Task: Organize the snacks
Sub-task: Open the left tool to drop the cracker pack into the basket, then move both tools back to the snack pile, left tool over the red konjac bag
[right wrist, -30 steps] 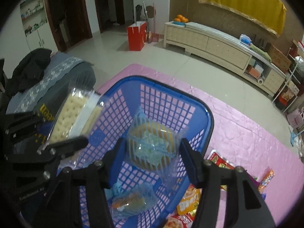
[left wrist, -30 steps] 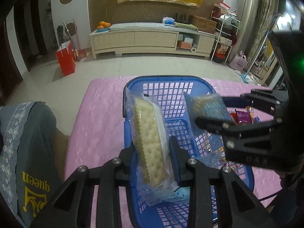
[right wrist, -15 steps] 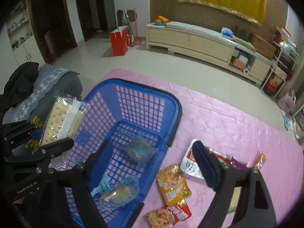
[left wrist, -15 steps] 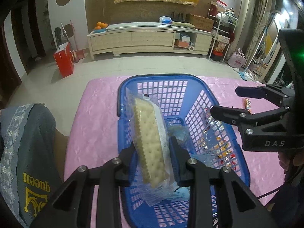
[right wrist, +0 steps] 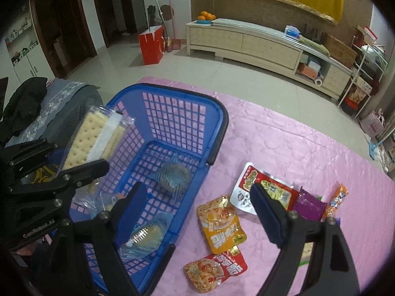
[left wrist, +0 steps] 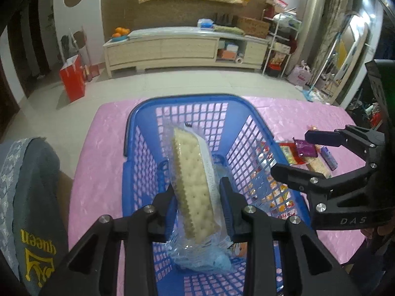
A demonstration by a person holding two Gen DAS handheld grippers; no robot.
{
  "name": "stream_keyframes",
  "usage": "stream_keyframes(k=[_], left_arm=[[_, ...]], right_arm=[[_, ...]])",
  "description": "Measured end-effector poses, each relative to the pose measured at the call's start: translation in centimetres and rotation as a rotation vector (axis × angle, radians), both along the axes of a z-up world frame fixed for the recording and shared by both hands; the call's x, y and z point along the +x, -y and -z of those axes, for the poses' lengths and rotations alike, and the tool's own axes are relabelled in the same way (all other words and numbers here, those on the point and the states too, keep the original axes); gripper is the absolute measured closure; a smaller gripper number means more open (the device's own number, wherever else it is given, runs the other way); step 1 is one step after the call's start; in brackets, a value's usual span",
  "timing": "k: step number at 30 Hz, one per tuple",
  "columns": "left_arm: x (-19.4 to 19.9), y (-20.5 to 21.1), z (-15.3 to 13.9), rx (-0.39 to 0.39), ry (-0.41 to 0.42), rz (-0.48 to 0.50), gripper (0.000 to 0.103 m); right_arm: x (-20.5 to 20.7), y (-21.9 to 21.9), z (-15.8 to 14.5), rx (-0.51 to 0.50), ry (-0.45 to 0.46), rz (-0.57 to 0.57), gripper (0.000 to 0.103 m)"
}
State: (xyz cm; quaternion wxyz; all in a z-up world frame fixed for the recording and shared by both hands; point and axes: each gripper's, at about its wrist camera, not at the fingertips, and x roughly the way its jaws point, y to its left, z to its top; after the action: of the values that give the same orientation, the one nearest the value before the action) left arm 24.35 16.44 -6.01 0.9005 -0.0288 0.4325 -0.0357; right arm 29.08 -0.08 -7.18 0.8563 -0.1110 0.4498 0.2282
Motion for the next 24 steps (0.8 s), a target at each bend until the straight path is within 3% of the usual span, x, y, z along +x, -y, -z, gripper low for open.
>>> stream_keyframes(k=[1,3,8,15,24], left_arm=[[0.2,0.0,0.0,0.009,0.006,-0.005,0.065],[0.5,0.0,0.0,0.010,0.011,-0.003,0.046],[0.1,0.2,-0.3,0.014,0.017,0.003,0.031],[-1.3,1.4,-1.5,0.028,0.028,0.015,0.030],[-3.2,4.2,-4.4,0.048,0.071,0.038,0.021]], right_arm=[[0.0,0.2,0.0,0.000,-0.001,0.005,0.015],[0.0,0.4,-0.1,0.002,-0.002,0.009,0.015],[-0.3,1.2,-0.6,0.004,0.009,0.013,0.015],[-1.8,2.7,-2.2,0.018,0.028,0.013,0.015],[-4.7,7.0,-4.9,0.030,0.066,0.031,0.015]])
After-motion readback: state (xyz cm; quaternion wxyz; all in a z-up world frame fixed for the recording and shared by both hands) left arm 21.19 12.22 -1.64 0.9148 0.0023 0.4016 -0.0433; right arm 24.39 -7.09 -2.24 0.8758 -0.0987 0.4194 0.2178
